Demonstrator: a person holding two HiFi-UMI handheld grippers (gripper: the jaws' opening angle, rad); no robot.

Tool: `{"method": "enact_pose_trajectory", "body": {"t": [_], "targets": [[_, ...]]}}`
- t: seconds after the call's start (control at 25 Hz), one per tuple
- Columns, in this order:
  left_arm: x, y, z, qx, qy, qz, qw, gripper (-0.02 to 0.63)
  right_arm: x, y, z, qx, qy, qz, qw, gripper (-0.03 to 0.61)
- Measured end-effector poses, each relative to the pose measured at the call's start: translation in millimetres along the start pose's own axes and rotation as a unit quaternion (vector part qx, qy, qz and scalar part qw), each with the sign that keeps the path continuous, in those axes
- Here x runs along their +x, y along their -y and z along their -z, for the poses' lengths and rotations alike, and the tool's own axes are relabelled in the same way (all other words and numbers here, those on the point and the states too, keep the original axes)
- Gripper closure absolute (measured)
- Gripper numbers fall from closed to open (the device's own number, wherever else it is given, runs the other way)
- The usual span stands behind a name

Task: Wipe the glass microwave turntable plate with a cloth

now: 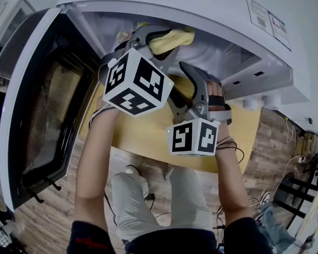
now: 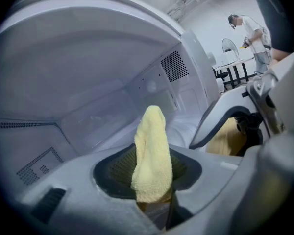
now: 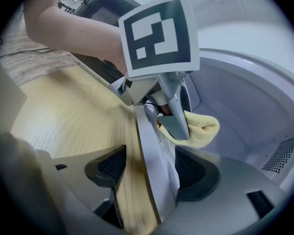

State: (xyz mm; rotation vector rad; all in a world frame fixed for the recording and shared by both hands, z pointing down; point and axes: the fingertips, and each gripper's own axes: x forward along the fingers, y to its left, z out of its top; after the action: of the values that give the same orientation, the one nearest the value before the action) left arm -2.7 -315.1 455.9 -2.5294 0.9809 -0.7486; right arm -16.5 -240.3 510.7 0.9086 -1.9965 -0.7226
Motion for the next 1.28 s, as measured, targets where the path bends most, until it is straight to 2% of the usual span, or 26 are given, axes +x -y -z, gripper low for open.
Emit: {"method": "enact_pose_trajectory", "body": {"t": [0.24, 0.4, 0.48, 0.6, 0.88, 1.28], "targets": [[-7.6, -15.1, 12.6, -0.006, -0.016, -0.020, 0.9996, 0.474, -0.2, -0.3, 0.4, 0.002, -0.001, 0.000, 1.000, 0.301], [-9.9, -24.8, 18.4, -0.025, -0.034, -0.063, 0.9971, 0.474, -0.1, 0.2, 1.1, 0.002, -0.002, 0.000, 1.000, 0.301], [-10.0, -25.4, 19.1, -0.022, -0.038, -0.075, 0.9962, 0.474, -0.1, 0.4, 0.9, 0.005, -0.001, 0.000, 1.000, 0.301], [-10.2, -25.1, 19.6, -0.014, -0.040, -0.080, 0.9958, 0.474, -0.6, 0.2, 0.4, 0.011, 0.000, -0.002, 1.000, 0.301], [-12.0, -32.7, 24.8, -0.027, -0.051, -0.093, 0.9939, 0.474, -0.8, 0.1, -0.4, 0.011, 0.003, -0.004, 1.000, 0.301], [-6.5, -29.8, 25.2, -0.021, -0.058, -0.080, 0.9949, 0.476, -0.9, -0.1, -1.3, 0.009, 0.006, -0.006, 1.000, 0.301]]}}
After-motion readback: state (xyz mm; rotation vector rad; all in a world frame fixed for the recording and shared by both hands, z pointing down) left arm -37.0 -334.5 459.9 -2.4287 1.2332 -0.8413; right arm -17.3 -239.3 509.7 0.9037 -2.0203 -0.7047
